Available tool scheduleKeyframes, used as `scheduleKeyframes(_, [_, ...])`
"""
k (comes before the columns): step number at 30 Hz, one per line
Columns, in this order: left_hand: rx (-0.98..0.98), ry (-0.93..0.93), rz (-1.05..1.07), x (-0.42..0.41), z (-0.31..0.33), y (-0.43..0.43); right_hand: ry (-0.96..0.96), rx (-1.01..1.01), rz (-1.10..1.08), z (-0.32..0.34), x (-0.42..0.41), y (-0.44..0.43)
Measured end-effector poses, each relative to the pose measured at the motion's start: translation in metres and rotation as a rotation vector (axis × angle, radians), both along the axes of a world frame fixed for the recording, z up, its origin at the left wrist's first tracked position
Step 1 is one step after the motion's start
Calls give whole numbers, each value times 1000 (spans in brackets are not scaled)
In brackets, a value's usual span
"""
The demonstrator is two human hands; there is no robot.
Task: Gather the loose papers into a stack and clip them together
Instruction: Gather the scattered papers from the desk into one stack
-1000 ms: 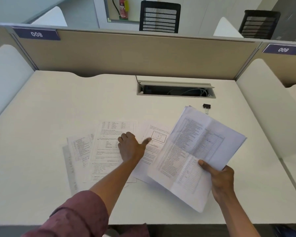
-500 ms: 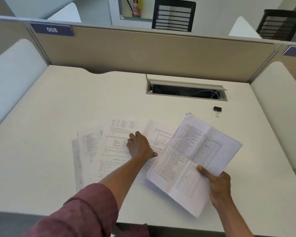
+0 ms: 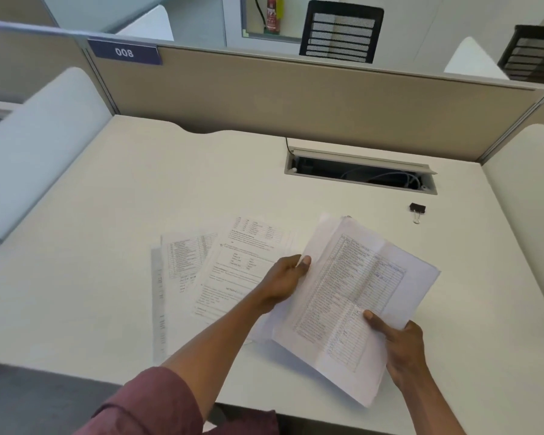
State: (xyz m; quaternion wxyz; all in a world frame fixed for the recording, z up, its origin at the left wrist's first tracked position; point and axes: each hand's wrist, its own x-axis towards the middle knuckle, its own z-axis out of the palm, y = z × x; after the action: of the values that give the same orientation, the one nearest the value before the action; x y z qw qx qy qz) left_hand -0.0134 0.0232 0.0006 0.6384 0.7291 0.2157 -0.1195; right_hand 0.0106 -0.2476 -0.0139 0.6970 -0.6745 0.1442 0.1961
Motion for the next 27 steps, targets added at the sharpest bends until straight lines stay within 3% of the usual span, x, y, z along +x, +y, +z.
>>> scheduleKeyframes(8, [-106,-140,23,-24,11,-11,-55,-23,33,4,0,17])
scheduleKeyframes(13, [-164,-210,60,-32,22,-14,-31,79,14,2,2,22])
scheduleKeyframes(16, [-168,-228,66,-34,33,-13,81,208,49,-8,5,22])
scheduleKeyframes(19, [-152,-218,44,-35,46,-10,335,394,85,-18,8,21])
scheduleKeyframes(22, [-10,-192,10,-37,53,-1,462,460,155,-26,9,23])
scheduleKeyframes(27, [318,45,-64,-49,45,17,98,151,310,-5,-4,55])
